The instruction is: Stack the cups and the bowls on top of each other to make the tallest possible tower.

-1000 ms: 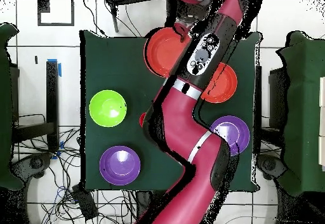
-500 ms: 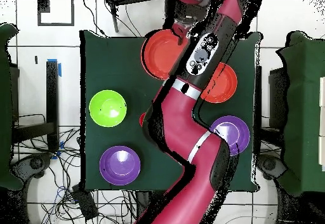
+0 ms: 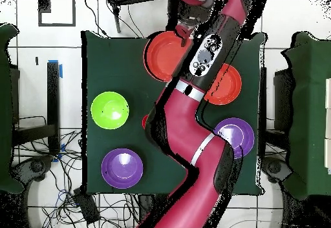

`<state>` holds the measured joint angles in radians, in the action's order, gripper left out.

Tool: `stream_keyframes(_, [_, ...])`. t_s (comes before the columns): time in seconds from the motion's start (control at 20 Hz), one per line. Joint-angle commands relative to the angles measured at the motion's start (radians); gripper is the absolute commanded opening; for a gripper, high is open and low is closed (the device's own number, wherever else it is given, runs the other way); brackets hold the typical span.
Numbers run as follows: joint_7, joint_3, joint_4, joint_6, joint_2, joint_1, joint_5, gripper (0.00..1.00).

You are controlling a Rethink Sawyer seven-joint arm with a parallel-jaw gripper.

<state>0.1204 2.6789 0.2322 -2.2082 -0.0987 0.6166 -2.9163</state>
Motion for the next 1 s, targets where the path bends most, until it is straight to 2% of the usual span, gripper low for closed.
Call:
stream_keyframes(0.05, [-0.232, -0.045, -0.099, -0.113, -0.01, -0.021, -0.067, 0.0])
stream_keyframes(0.25, [-0.236, -0.003, -0.113, -0.102, -0.018, -0.021, -0.066, 0.0])
stream_keyframes(0.7, [-0.169, 0.063, -0.136, -0.095, -0.027, -0.016, -0.066, 0.0])
stream_keyframes(0.8, [-0.165, 0.098, -0.147, -0.085, -0.033, -0.014, -0.066, 0.0])
stream_keyframes(1.0, [-0.174, 0.114, -0.153, -0.067, -0.034, -0.011, -0.066, 0.0])
